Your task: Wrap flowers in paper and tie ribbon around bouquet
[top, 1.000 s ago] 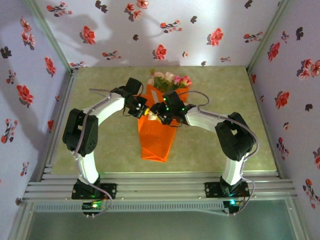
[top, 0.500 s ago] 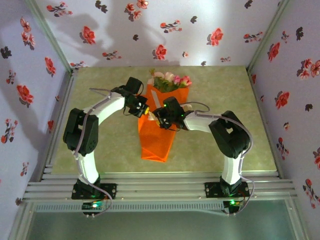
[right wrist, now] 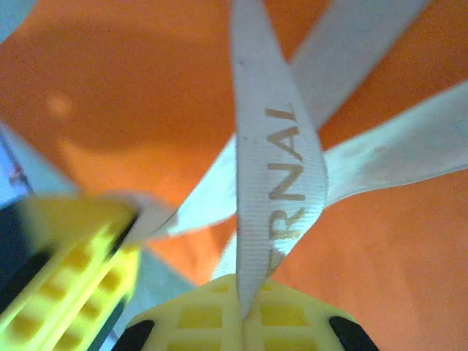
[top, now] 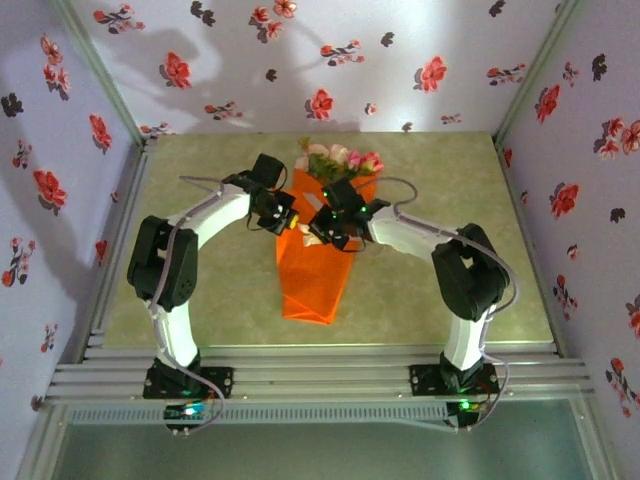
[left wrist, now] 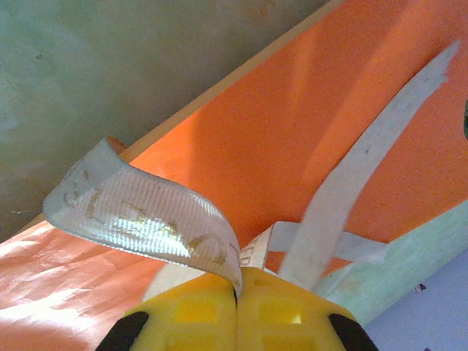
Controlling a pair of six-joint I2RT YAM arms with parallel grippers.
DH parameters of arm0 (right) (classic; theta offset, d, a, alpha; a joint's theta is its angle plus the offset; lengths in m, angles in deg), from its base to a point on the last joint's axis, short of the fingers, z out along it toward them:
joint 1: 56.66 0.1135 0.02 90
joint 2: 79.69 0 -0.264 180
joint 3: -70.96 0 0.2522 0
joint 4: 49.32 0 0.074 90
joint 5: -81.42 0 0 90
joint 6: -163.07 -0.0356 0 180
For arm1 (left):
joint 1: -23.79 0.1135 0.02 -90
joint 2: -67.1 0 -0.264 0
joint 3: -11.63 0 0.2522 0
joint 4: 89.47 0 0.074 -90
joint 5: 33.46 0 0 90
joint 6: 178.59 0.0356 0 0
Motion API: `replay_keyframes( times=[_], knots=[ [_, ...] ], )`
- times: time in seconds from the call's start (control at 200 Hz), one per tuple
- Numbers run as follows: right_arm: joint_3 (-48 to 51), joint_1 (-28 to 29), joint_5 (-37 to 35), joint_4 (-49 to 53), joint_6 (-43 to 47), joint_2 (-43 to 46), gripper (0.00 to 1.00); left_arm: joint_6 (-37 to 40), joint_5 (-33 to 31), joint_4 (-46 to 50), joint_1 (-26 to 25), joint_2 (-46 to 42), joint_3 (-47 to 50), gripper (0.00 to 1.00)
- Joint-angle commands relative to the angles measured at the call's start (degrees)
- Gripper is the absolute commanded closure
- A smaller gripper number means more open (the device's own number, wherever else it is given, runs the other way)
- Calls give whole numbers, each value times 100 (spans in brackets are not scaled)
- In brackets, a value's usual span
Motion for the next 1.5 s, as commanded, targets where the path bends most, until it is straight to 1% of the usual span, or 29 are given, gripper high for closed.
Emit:
replay_keyframes(
  times=[0.0,0.095,0.175,0.31,0.415,0.495,0.58,0.65,0.795,0.87,1.055,1.19,1.375,1.495],
  knots=[
    [-144,-3,476,1764,2177,471,100,165,102,97,57,190,-172,100],
    [-68,-34,583,2067,3050,915,100,175,138,105,50,202,-192,100],
    [-112,-134,823,2152,3555,1239,100,208,147,132,52,211,-203,100],
    [-541,-507,1359,2513,4252,1199,100,248,175,141,59,215,-190,100],
    [-953,-925,1993,2513,4553,625,100,244,212,95,54,198,-142,100],
    [-1559,-1179,2389,2730,4897,-119,100,282,231,36,45,175,-115,100],
    [-2576,-1300,2673,3408,5423,-964,100,371,233,48,31,154,-131,100],
    [-3393,-1329,2693,3992,5798,-1537,100,458,228,45,19,132,-141,100],
    [-3957,-1356,2534,4235,5833,-2139,100,617,199,6,6,105,-145,100],
    [-4136,-1313,2315,4346,5877,-2355,100,661,198,-33,-6,111,-139,100],
    [-4324,-1303,1920,3930,5620,-2576,100,690,191,-109,-5,128,-127,100],
    [-4940,-1285,1721,4198,5681,-3027,100,672,175,-219,-3,157,-158,100],
    [-5324,-1268,1877,4321,5720,-3386,100,700,166,-237,0,332,-329,100],
    [-5291,-1194,1972,4337,5749,-3455,100,753,148,-246,11,455,-415,100]
  ],
)
